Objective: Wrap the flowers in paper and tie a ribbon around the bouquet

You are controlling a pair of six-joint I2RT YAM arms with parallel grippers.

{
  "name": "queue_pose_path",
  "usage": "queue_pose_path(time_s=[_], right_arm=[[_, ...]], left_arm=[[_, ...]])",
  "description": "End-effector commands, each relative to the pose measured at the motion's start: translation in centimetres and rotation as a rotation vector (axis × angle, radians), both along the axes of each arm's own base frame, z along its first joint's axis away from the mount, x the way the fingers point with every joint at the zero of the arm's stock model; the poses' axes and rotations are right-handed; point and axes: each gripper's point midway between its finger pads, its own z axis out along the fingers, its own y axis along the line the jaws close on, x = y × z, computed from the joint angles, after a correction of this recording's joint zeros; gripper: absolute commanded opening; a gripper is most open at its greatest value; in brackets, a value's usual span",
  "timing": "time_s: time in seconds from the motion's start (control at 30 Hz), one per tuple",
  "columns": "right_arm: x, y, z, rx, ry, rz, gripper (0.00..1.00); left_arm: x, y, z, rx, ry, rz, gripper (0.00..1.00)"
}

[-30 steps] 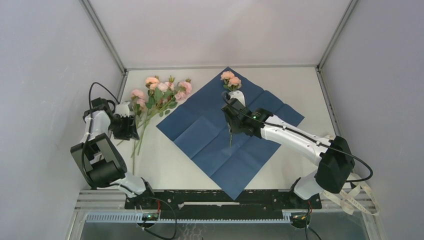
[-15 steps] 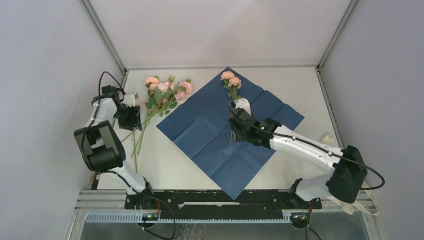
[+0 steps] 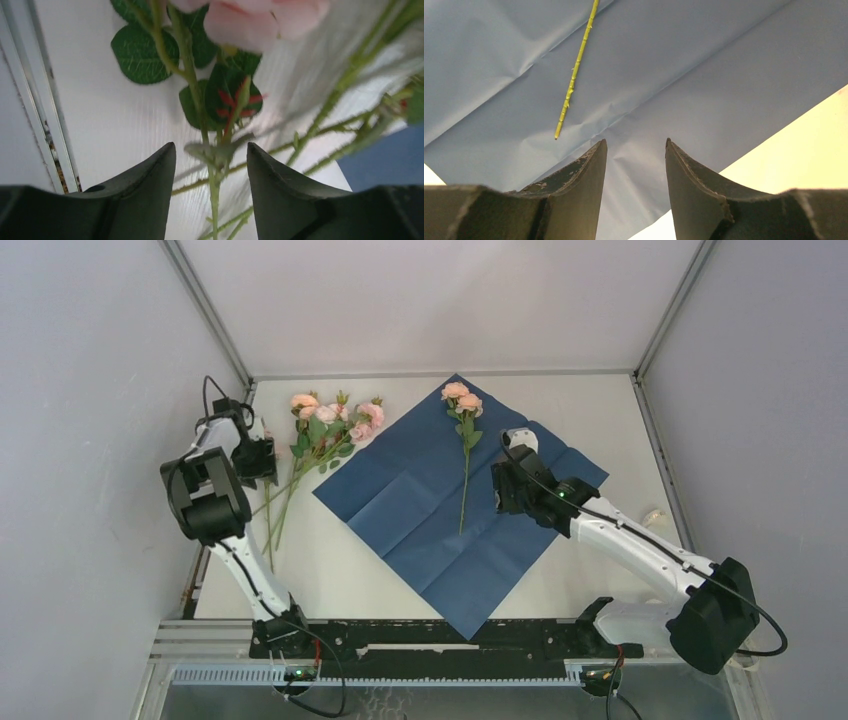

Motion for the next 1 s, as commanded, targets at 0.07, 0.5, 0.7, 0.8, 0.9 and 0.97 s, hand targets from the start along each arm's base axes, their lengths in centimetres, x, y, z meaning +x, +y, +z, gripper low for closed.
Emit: queue_pose_path(time_s=[0.07, 0.5, 0.7, 0.8, 0.9, 0.97], right_arm=[[1.2, 0.8, 1.3, 0.049, -0.050, 0.028, 0.55], [-1.4, 3.5, 6.4, 0.226, -0.147, 0.151, 0.55], [-5.5, 9.5, 13.9, 0.515, -0.298, 0.425, 0.56], [-8.2, 13.9, 18.2, 0.685, -0.382, 0.600, 0.61], [-10.1, 18.0, 21.6, 0.790, -0.450, 0.727, 0.70], [-10.6, 20.4, 22.9, 0.810, -0.470, 0.765, 0.74]], left_arm=[[1.6, 0.2, -0.5, 0.044, 0.061, -0.026, 0.40], [0.9, 0.2, 18.4, -0.021, -0.484, 0.057, 0.00], [-4.6, -11.1, 29.4, -0.283, -0.796, -0.228, 0.00], [-8.6, -18.3, 33.1, -0.415, -0.884, -0.439, 0.00], [-12.9, -24.1, 36.0, -0.544, -0.937, -0.616, 0.00], [-15.4, -26.8, 37.5, -0.647, -0.959, -0.691, 0.00]])
